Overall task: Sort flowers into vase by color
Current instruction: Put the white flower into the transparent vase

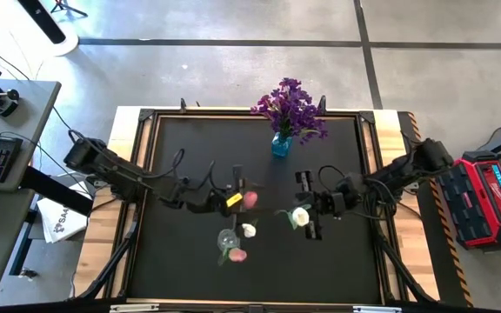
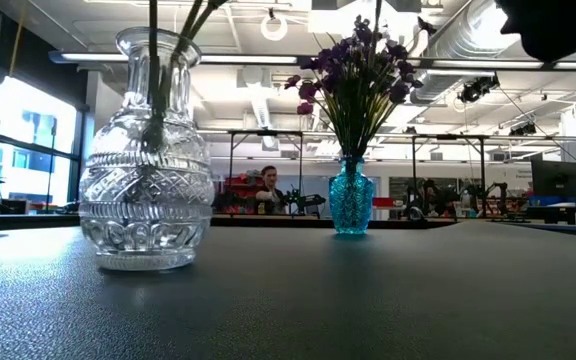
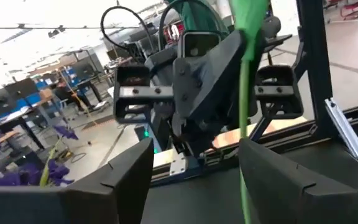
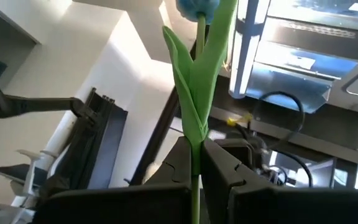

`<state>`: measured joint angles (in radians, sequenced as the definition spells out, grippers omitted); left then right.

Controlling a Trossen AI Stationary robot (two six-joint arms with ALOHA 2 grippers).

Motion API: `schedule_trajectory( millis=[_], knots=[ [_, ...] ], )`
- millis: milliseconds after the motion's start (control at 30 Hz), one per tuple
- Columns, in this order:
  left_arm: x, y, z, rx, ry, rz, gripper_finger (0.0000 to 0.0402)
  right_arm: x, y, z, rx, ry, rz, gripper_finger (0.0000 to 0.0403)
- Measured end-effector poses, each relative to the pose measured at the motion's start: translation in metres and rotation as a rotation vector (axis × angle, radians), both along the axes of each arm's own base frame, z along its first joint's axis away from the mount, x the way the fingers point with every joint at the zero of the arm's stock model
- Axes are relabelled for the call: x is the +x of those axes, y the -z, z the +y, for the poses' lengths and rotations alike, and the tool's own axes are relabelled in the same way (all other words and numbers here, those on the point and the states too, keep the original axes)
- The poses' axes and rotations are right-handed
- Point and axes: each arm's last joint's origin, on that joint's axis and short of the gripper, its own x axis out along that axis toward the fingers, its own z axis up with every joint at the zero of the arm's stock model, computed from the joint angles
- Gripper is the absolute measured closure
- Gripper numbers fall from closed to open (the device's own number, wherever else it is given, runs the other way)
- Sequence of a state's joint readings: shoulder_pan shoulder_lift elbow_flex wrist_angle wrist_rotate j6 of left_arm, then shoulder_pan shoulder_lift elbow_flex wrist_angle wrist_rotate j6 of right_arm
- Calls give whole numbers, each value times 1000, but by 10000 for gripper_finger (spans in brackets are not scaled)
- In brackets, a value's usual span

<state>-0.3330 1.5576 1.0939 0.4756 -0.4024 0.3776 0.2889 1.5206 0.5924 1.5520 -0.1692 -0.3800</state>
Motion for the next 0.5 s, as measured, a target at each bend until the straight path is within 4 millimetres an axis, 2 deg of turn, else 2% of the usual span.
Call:
schedule_trajectory(
  millis=[233, 367, 500],
  knots=[
    [-23, -22, -10, 73, -64, -19, 176, 3, 0, -6, 15, 11, 13, 402],
    [-34, -37, -11, 59, 23, -68, 176, 2, -2, -6, 15, 12, -14, 402],
    [-33, -39, -4, 21, 125, -76, 176, 4, -10, -5, 12, 1, -44, 402]
  ],
)
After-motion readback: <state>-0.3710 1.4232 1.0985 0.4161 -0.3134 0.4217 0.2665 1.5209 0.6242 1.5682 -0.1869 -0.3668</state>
